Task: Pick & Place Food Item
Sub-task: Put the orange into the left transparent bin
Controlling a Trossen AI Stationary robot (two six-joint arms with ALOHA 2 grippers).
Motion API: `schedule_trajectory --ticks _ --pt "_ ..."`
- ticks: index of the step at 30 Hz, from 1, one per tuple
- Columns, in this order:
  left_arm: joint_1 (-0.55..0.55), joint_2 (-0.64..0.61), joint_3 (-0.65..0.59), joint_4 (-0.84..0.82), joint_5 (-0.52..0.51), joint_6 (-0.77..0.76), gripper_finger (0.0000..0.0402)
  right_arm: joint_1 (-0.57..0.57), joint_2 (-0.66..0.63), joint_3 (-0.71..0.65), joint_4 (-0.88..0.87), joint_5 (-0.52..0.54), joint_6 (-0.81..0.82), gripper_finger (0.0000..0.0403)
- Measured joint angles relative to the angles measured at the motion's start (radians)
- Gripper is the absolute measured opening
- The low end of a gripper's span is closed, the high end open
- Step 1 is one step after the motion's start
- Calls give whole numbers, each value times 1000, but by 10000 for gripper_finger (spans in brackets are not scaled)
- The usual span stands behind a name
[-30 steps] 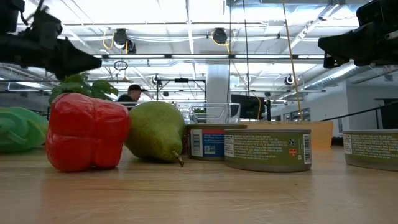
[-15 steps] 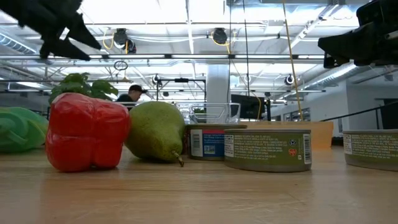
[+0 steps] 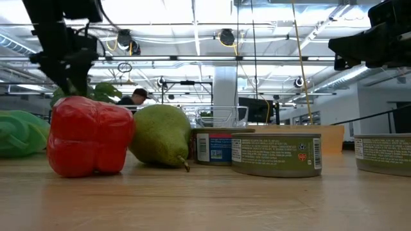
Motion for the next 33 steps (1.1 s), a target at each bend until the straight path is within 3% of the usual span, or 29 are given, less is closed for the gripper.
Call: schedule_trajectory --ticks 6,16,22,33 --pt "34 43 -18 -62 6 -192 337 0 0 0 0 0 0 0" --pt "131 36 -182 139 91 -379 337 0 0 0 0 0 0 0" --pt "187 36 -249 362 140 -389 338 0 0 0 0 0 0 0" --pt "232 93 -334 517 100 -387 338 0 0 0 0 0 0 0"
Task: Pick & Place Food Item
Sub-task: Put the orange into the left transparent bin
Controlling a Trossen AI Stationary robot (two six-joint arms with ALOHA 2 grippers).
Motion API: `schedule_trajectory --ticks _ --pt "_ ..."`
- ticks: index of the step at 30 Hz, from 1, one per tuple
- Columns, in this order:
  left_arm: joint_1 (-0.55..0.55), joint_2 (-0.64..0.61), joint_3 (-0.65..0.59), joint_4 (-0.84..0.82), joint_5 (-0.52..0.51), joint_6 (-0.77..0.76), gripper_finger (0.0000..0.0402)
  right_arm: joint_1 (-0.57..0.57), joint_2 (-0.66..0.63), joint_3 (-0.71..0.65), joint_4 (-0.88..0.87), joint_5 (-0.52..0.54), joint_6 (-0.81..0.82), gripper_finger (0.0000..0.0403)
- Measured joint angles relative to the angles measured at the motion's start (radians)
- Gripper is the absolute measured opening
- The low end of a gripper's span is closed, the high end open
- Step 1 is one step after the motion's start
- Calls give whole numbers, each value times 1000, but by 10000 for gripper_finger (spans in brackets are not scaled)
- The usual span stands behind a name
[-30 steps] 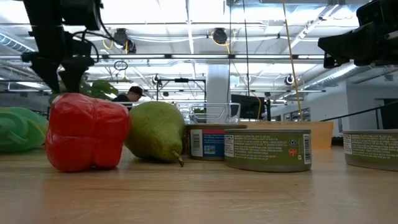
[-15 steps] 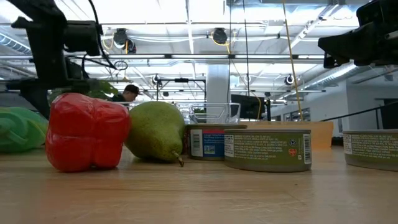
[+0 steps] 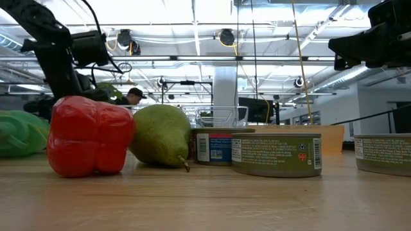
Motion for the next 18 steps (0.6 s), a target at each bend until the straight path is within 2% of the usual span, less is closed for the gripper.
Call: schedule_trajectory --ticks 12,18 --pt "-30 8 -18 39 -10 141 336 0 0 0 0 0 0 0" --pt "-57 8 -19 38 -52 122 292 0 0 0 0 0 0 0"
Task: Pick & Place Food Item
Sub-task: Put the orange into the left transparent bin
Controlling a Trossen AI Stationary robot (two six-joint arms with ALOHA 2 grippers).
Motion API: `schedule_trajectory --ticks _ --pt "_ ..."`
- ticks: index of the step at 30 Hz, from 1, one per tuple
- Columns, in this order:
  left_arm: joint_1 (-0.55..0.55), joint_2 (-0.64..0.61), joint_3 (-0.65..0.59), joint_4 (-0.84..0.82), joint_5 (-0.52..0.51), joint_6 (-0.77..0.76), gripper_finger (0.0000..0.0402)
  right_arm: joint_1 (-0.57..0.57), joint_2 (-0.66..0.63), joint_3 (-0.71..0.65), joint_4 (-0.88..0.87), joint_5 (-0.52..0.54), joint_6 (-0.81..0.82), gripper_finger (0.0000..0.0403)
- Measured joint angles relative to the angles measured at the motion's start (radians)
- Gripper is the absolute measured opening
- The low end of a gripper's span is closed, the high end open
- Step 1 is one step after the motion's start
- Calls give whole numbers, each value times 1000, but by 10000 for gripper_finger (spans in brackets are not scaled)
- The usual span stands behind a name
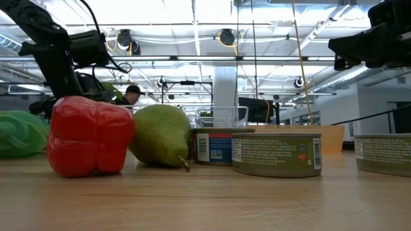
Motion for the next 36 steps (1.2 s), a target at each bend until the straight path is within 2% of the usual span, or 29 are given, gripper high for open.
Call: schedule_trajectory --ticks 3,9,16,27,36 --pt "6 0 0 -8 26 5 279 0 0 0 0 0 0 0" --pt "-14 -3 2 -40 27 3 279 0 0 0 0 0 0 0" --pt "-61 -92 25 -75 14 42 269 0 0 0 0 0 0 0" --pt "-131 -222 126 -105 8 116 267 0 0 0 0 0 0 0" --pt "-184 -241 248 -151 -20 186 274 0 0 0 0 0 0 0"
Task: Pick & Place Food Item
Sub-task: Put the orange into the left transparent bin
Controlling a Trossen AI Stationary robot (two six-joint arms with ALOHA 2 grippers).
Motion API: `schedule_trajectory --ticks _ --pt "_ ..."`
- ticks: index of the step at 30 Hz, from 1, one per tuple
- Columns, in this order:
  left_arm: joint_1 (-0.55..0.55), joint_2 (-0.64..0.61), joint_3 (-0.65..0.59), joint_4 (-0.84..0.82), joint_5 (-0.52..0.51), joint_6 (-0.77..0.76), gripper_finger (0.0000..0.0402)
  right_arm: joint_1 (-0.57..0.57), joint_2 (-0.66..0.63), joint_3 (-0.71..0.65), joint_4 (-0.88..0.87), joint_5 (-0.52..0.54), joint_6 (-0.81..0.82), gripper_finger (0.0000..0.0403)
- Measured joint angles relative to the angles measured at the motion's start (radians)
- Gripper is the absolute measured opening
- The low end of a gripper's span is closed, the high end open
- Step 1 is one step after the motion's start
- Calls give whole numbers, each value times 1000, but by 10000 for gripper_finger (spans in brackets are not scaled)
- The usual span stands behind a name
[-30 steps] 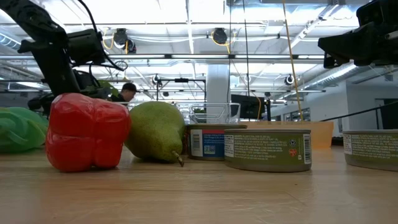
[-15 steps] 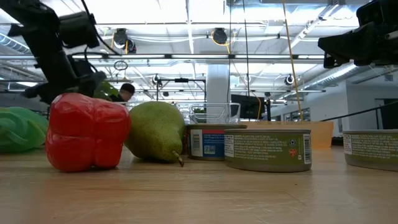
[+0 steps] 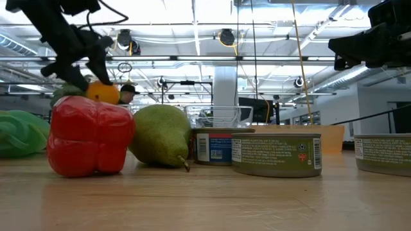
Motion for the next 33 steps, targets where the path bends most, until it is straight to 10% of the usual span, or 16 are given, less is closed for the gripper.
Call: schedule_trajectory --ticks 19,33 --pt "18 163 49 507 20 306 264 0 0 0 0 0 0 0" --pt "150 352 47 438 207 290 265 0 0 0 0 0 0 0"
